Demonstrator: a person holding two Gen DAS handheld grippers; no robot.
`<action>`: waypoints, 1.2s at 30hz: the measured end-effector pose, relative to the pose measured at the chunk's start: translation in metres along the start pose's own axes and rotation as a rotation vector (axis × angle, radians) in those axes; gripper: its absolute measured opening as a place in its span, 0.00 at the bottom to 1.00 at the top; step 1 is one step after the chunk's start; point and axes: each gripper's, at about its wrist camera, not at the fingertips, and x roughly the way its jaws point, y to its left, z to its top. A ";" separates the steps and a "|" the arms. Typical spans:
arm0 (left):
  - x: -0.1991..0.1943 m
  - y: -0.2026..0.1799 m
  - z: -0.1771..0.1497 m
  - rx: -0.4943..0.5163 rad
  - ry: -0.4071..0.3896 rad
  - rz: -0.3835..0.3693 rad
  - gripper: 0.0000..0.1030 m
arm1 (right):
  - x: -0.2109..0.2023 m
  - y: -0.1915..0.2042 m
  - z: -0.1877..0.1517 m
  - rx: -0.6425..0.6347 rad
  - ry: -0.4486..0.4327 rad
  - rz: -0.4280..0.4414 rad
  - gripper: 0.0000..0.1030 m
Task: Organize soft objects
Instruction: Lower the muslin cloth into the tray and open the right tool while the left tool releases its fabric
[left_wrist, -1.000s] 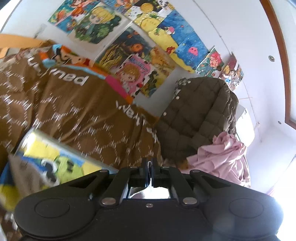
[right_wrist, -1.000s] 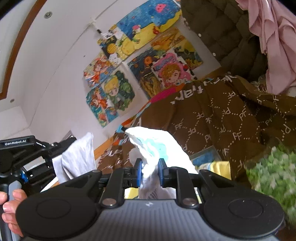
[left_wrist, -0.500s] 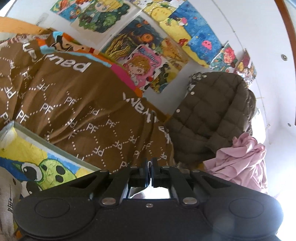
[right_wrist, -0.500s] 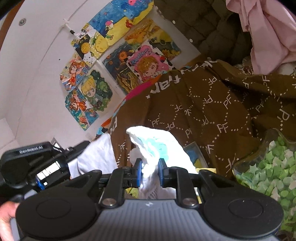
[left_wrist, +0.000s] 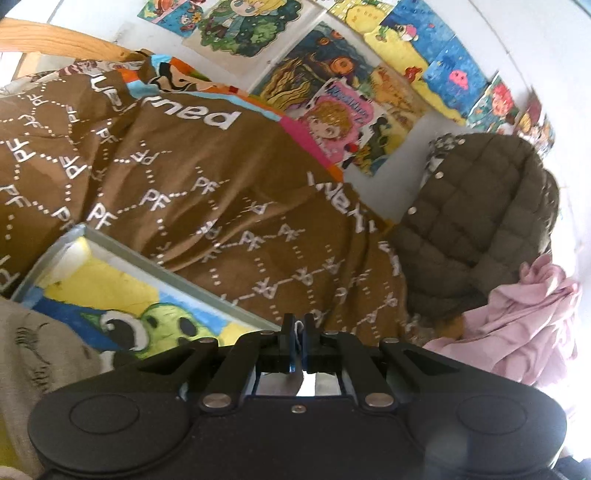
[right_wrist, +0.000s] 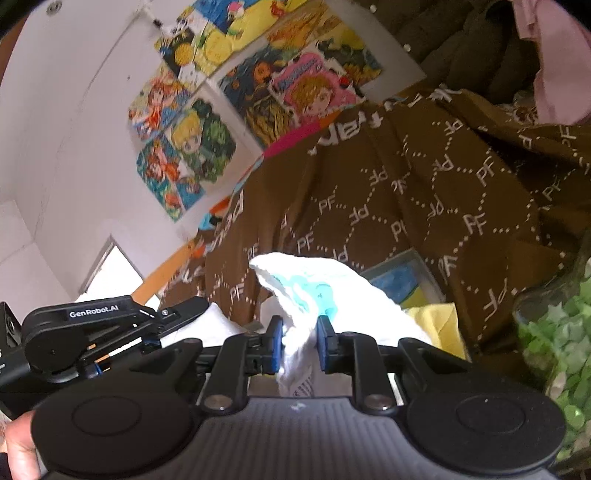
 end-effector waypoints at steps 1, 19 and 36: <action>0.000 0.003 -0.002 0.003 0.005 0.011 0.02 | 0.001 0.001 -0.001 -0.006 0.009 -0.001 0.21; 0.001 0.035 -0.018 0.001 0.085 0.144 0.04 | 0.006 0.016 -0.009 -0.075 0.069 -0.034 0.26; -0.004 0.033 -0.025 0.024 0.138 0.178 0.18 | 0.002 0.022 -0.007 -0.112 0.077 -0.063 0.43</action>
